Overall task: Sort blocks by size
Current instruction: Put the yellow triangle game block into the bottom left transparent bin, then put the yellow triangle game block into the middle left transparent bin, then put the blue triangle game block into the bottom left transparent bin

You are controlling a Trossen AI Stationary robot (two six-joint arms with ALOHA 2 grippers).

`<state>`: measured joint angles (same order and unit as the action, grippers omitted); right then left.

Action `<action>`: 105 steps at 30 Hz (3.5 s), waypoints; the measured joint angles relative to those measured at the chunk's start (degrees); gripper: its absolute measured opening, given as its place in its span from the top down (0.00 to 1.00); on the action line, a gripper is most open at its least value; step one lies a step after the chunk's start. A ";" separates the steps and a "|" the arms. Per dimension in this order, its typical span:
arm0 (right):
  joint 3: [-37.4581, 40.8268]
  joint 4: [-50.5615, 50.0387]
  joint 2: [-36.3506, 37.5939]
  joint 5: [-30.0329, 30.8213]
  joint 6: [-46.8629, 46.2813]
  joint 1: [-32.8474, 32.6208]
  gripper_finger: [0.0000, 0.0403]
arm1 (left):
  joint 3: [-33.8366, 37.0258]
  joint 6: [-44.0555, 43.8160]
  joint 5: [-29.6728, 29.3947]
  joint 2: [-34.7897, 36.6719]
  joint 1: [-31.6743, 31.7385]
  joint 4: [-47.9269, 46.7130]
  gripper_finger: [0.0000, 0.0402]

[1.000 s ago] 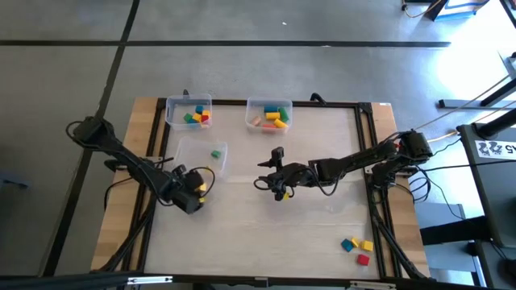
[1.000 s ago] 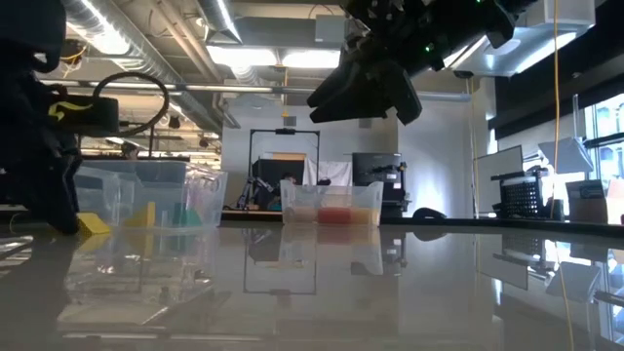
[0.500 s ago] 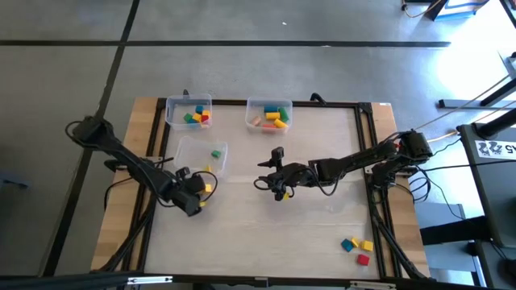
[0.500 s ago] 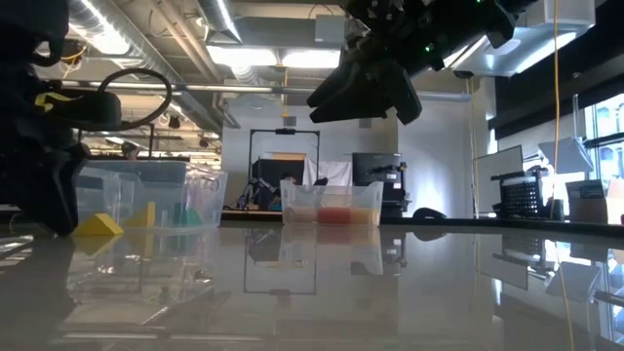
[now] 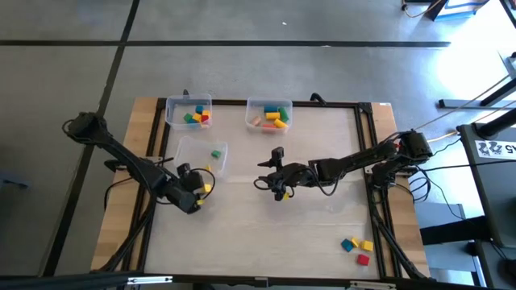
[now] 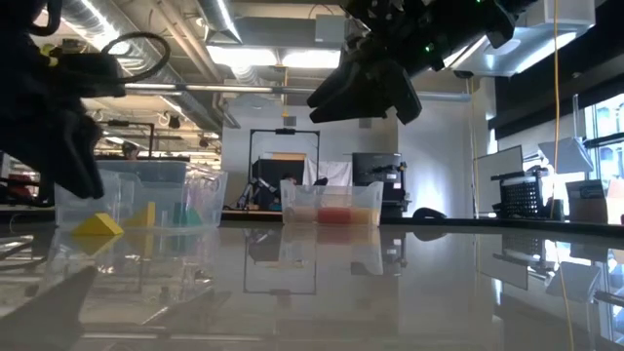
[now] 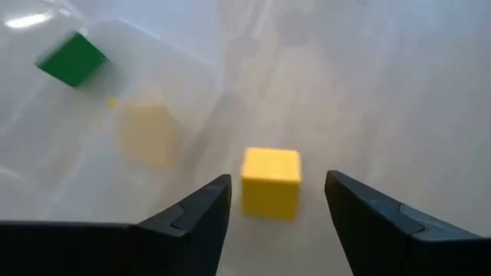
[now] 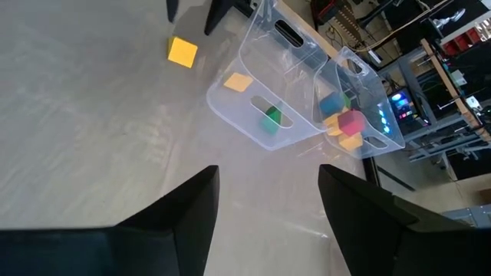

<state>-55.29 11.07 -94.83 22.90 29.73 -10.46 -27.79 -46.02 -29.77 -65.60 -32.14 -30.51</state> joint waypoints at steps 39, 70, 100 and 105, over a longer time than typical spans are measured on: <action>0.00 -0.04 0.00 -1.05 -0.97 0.00 0.44 | 13.34 10.37 -1.86 -2.37 0.04 26.54 0.67; 0.00 -0.07 0.00 -1.05 -1.02 -0.01 0.44 | -3.41 24.59 -18.26 17.46 18.38 3.27 0.64; -11.89 -45.45 7.34 -16.76 -27.85 -11.11 0.44 | -1.27 26.91 -10.43 16.10 20.83 21.33 0.45; -10.67 -51.21 7.32 -21.50 -43.12 -16.26 0.44 | -0.10 30.53 -10.40 15.29 20.50 29.23 0.45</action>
<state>-65.96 -40.13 -87.50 1.40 -13.39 -26.72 -27.89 -15.48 -40.16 -50.31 -11.64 -1.28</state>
